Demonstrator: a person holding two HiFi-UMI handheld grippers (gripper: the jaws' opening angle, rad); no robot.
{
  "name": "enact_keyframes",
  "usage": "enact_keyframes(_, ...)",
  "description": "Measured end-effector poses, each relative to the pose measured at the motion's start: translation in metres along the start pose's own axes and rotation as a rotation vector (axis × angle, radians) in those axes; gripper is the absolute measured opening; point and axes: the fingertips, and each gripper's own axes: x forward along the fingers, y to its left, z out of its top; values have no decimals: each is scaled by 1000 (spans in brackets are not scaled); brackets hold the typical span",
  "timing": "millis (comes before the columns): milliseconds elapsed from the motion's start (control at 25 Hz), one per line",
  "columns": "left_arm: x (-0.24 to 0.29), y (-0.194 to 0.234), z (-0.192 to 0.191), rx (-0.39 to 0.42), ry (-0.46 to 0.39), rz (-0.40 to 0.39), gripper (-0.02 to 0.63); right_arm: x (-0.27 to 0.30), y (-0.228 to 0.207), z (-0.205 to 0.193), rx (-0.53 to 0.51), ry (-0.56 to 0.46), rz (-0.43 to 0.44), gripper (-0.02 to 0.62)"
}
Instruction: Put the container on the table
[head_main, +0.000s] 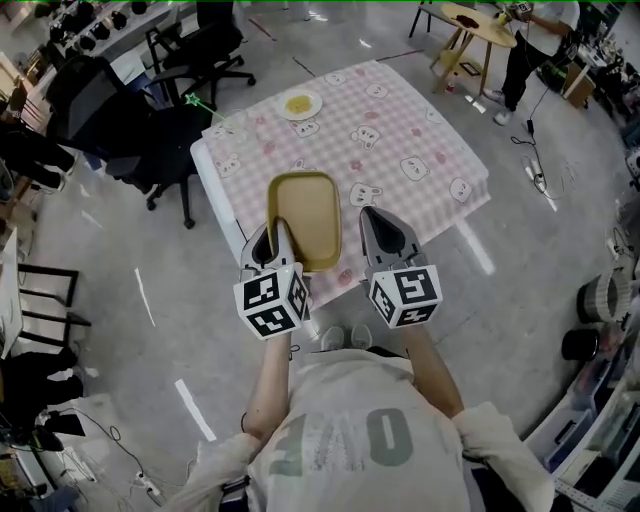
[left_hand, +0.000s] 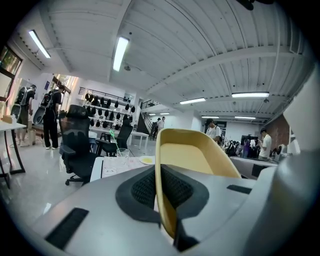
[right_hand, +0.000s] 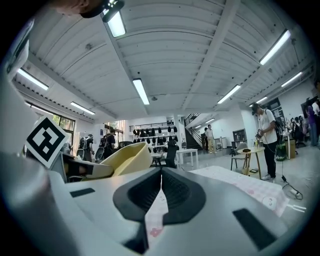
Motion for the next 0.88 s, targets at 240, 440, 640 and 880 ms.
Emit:
enact_keyframes(240,1,1,2,2,-9,30,29,1,-11,2,10,0,3,29)
enact_keyframes(440,9,9,6,0,-12,58,29,3,-14,-3,18,15,11,29)
enact_keyframes(640,33,14,28,14,-9,61,29,-7,-28,-7,36,38,-13,29)
enact_keyframes(880,90,29,21,28,127,22,29,-14,-32,-17,66,63,-15,29)
